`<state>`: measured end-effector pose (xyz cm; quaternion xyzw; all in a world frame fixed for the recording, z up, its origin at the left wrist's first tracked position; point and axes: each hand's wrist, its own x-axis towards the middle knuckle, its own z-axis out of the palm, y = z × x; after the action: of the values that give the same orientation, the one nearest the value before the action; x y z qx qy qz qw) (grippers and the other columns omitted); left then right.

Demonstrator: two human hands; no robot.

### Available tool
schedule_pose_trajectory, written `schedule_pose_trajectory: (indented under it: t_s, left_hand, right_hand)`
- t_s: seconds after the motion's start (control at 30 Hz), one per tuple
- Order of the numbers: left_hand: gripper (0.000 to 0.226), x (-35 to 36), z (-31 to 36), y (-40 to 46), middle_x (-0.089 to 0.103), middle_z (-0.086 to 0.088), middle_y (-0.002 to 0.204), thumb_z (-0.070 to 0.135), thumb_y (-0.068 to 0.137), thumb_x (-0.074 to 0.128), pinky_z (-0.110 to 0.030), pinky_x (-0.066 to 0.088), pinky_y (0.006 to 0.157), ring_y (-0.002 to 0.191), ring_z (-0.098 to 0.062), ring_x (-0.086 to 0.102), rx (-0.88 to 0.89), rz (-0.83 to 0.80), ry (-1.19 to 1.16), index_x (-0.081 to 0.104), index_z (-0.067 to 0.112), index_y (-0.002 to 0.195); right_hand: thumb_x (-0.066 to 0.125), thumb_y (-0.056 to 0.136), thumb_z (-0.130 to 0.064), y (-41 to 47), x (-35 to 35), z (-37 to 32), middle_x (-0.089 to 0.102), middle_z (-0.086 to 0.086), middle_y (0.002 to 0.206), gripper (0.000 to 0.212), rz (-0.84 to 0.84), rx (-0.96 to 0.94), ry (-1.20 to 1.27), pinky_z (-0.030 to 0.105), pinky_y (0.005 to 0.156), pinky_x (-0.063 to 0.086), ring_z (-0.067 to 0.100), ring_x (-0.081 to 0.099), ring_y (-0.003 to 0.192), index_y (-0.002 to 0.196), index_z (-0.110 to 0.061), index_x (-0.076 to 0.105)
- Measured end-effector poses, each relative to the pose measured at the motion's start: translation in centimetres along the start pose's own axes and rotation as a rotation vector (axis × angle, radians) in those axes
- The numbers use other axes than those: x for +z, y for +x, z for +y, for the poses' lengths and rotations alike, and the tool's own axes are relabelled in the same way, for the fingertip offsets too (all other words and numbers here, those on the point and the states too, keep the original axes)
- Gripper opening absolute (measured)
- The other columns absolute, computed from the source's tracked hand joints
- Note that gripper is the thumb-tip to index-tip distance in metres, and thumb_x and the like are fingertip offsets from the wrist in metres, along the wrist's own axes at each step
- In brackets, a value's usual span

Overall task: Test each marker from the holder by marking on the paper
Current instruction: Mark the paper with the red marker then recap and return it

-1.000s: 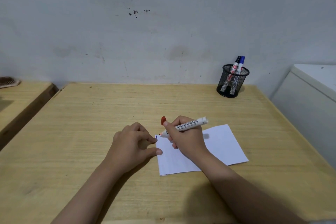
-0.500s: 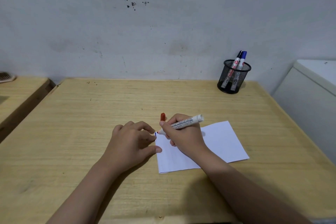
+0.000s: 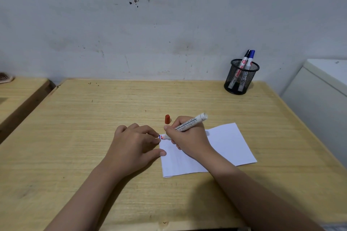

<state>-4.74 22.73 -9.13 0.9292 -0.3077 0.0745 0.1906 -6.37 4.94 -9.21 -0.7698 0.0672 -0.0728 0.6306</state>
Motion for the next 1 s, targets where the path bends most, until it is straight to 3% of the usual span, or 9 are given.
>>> schedule_pose_trajectory:
  t_s: [0.2,0.3,0.47,0.57,0.67,0.87,1.0]
  left_hand:
    - [0.05,0.2,-0.1,0.0,0.067,0.023,0.097,0.074,0.067,0.045,-0.036,0.033,0.075,0.086,-0.009,0.058,0.014,0.024,0.01,0.072,0.036,0.085]
    - [0.049,0.2,-0.1,0.1,0.068,0.023,0.096,0.074,0.066,0.046,-0.036,0.034,0.074,0.084,-0.009,0.058,0.018,0.037,0.008,0.072,0.036,0.083]
    - [0.05,0.0,-0.1,0.3,0.064,0.027,0.097,0.074,0.065,0.047,-0.035,0.033,0.08,0.088,-0.003,0.055,-0.005,-0.008,-0.043,0.071,0.036,0.085]
    - [0.029,-0.2,-0.4,1.2,0.067,0.023,0.085,0.059,0.069,0.058,-0.035,0.045,0.078,0.082,0.0,0.06,-0.082,-0.006,-0.232,0.069,0.032,0.075]
    - [0.008,-0.4,0.1,2.9,0.069,0.012,0.079,0.035,0.078,0.065,-0.039,0.055,0.071,0.073,-0.006,0.064,-0.224,0.059,-0.402,0.067,0.028,0.075]
    - [0.028,-0.2,1.4,6.2,0.063,0.008,0.103,0.028,0.083,0.06,-0.036,0.053,0.076,0.083,-0.012,0.062,-0.139,0.043,-0.287,0.061,0.03,0.111]
    - [0.015,-0.2,2.0,7.6,0.063,0.004,0.092,0.029,0.082,0.062,-0.036,0.053,0.074,0.081,-0.014,0.061,-0.15,-0.08,-0.175,0.069,0.026,0.095]
  right_hand:
    - [0.072,0.076,-0.017,-0.1,0.0,0.2,0.062,0.019,0.061,0.026,0.004,-0.031,-0.041,0.024,0.044,0.043,0.017,0.058,0.051,0.065,0.002,0.058]
    - [0.072,0.078,-0.018,-0.4,-0.1,-0.1,0.062,0.012,0.058,0.026,0.031,-0.051,-0.01,0.023,0.042,0.043,0.01,0.056,0.046,0.066,0.002,0.059]
    - [0.07,0.082,-0.024,-0.3,-0.7,-0.6,0.062,0.002,0.053,0.025,0.18,-0.001,0.21,0.029,0.046,0.051,0.014,0.054,0.04,0.069,-0.005,0.059]
    - [0.069,0.083,-0.024,0.0,-1.0,-0.9,0.063,0.004,0.057,0.02,0.208,0.062,0.35,0.033,0.052,0.053,0.014,0.054,0.042,0.071,-0.01,0.061]
    - [0.065,0.086,-0.017,-0.3,-1.2,-1.5,0.062,0.012,0.066,0.012,0.199,0.093,0.51,0.033,0.053,0.052,0.013,0.053,0.044,0.079,-0.007,0.064]
    - [0.057,0.089,-0.008,-1.1,-3.1,-3.2,0.064,0.012,0.071,0.011,0.202,0.02,0.568,0.038,0.063,0.055,0.015,0.056,0.051,0.089,-0.007,0.068]
    - [0.06,0.087,-0.004,-2.7,-5.0,-3.5,0.067,0.012,0.069,0.003,0.202,-0.042,0.487,0.041,0.063,0.053,0.017,0.058,0.05,0.089,-0.004,0.06]
